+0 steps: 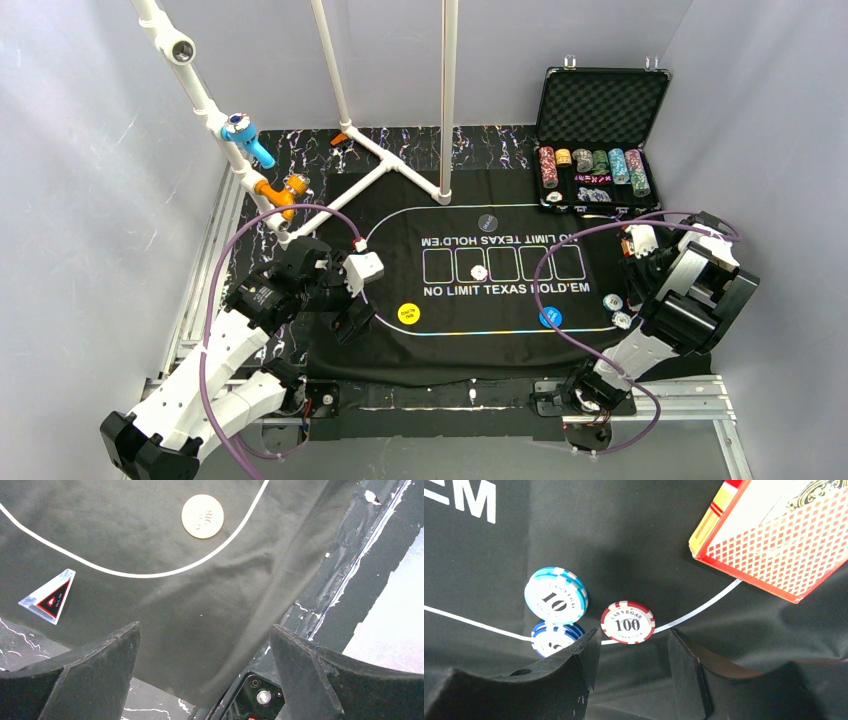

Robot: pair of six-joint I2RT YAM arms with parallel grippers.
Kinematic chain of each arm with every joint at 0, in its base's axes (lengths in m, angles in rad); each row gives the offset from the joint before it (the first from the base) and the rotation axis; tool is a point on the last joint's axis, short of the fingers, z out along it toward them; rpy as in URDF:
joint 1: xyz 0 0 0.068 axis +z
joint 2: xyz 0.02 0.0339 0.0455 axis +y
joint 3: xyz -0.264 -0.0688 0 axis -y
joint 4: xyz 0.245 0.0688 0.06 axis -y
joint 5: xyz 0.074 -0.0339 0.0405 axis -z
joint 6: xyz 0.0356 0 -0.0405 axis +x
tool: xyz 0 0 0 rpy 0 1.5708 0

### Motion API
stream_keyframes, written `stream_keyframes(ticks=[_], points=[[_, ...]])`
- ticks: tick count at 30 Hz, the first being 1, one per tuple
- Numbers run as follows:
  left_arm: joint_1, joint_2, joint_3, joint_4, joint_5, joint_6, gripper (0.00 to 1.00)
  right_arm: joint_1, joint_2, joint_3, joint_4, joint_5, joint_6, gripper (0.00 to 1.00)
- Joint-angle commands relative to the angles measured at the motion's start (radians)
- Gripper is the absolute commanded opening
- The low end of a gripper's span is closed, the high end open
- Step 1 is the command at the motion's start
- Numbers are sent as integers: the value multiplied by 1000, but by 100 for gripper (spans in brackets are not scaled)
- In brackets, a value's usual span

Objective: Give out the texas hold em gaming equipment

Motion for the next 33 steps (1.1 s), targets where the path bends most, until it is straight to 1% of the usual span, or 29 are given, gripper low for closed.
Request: stream_keyframes(ticks=[1,9,13,20,23,29,33], points=[[0,-6,7,-5,8,9,99,-3,29,-17,28,-13,-32,61],[0,2,7,-5,10,10,99,17,29,-58,63,-11,-24,65],[0,1,10,-5,8,11,99,32,24,-95,95,18,-25,62],[0,1,10,-5,7,10,99,36,-14,-163,131,59,-50,63],[0,5,11,-4,7,10,99,36,-12,-183,136,60,-55,59],[0,0,10,-4,7,11,99,35,-2,-166,118,52,-44,47],[0,0,8,-5,7,11,99,36,-22,-117,76,35,-40,45]])
